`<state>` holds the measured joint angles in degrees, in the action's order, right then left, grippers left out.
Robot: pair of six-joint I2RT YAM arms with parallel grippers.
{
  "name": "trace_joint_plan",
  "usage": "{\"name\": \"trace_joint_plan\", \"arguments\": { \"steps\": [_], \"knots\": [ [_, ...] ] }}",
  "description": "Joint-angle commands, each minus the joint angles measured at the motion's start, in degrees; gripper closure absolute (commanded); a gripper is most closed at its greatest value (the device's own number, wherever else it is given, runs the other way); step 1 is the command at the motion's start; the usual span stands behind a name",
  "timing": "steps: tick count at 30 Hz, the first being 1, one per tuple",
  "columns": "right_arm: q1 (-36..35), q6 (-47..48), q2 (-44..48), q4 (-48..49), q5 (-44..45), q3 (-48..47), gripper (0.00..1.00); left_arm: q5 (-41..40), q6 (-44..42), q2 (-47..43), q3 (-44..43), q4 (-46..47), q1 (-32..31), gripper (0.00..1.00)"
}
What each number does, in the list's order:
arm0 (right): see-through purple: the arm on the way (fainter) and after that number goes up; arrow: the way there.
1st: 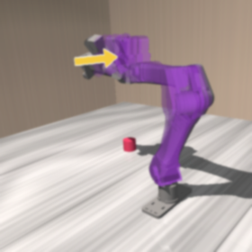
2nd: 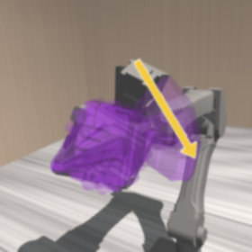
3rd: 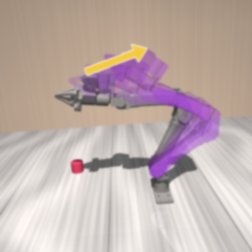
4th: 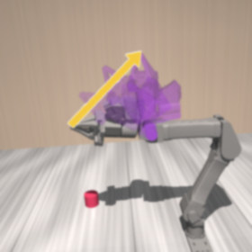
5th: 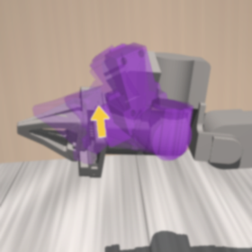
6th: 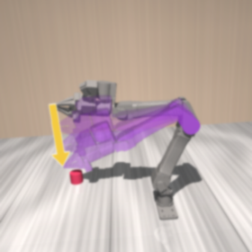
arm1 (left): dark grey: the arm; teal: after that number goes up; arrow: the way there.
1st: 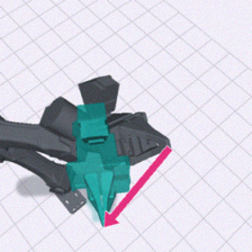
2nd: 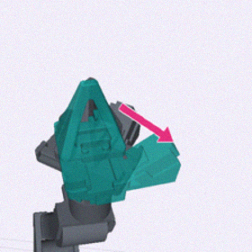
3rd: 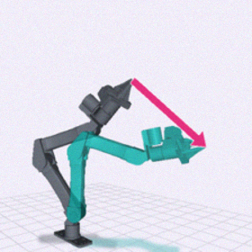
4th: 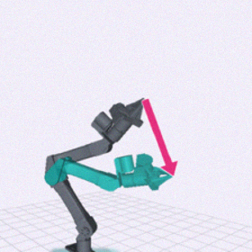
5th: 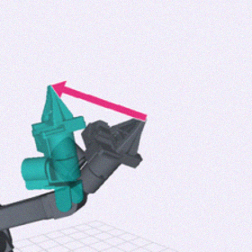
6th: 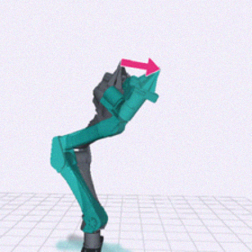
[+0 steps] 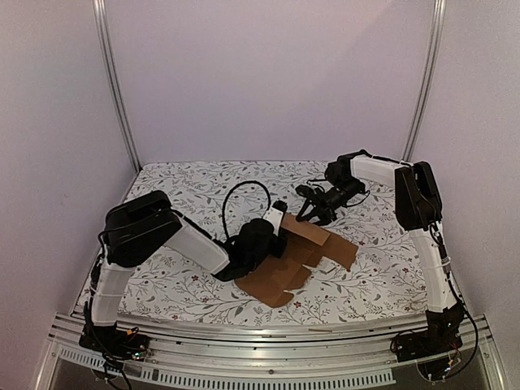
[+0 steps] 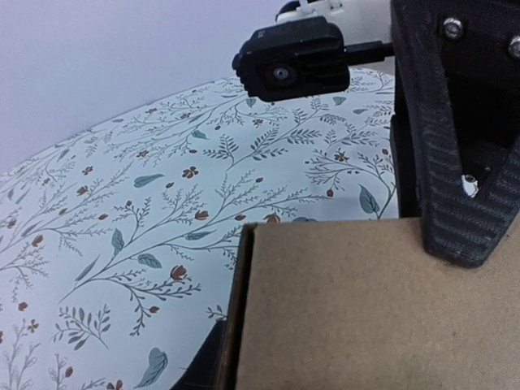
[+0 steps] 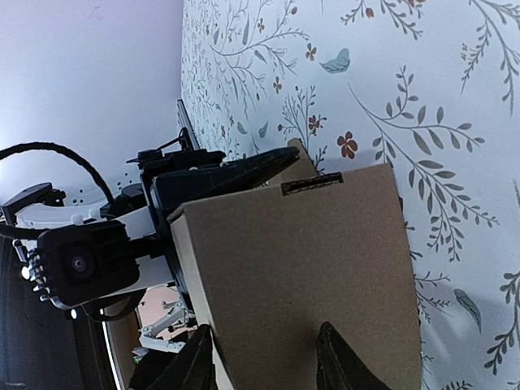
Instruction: Fold the paper box
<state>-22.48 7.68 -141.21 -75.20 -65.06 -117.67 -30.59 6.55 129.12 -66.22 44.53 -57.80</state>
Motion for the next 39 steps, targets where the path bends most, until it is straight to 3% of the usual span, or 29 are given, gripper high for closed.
{"name": "trace_joint_plan", "arguments": {
  "steps": [1, 4, 6, 11, 15, 18, 22, 29, 34, 39],
  "knots": [
    [0.6, 0.2, -0.3, 0.2, 1.3, -1.6, 0.58, 3.8, -1.7, -5.5, 4.0, 0.2, -0.5, 0.66],
    [2.0, 1.5, 1.0, 0.3, 3.0, -2.7, 0.53, 3.9, -2.6, -10.4, 7.0, -4.3, -1.2, 0.46],
    [2.9, 2.9, 2.6, 0.4, 4.7, -2.8, 0.5, 4.0, -2.7, -14.7, 10.1, -7.3, -1.5, 0.39],
    [5.2, 6.0, 7.4, 0.5, 7.5, -0.7, 0.45, 9.6, -3.4, -28.1, 17.5, -16.6, -1.5, 0.32],
    [6.9, 7.8, 13.8, 2.7, 10.3, 5.4, 0.44, 11.0, -3.7, -33.3, 15.0, -24.6, 0.1, 0.28],
    [7.4, 7.8, 19.1, 6.2, 15.9, 12.6, 0.44, 13.2, 0.3, -31.5, 7.0, -32.0, 3.8, 0.27],
    [7.4, 9.0, 27.2, 7.3, 23.7, 20.2, 0.44, 21.9, 2.3, -23.9, -6.9, -41.9, 8.8, 0.28],
    [7.3, 9.5, 37.4, 11.6, 30.3, 33.4, 0.43, 37.8, 0.2, -11.4, -20.6, -46.1, 11.8, 0.29],
    [4.9, 11.6, 39.8, 12.3, 34.2, 38.0, 0.43, 44.1, 0.3, -7.2, -22.8, -47.1, 11.8, 0.31],
    [0.6, 12.7, 40.0, 15.8, 44.3, 40.6, 0.49, 44.2, 2.3, -9.4, -18.0, -43.4, 11.8, 0.33]
  ]
}}
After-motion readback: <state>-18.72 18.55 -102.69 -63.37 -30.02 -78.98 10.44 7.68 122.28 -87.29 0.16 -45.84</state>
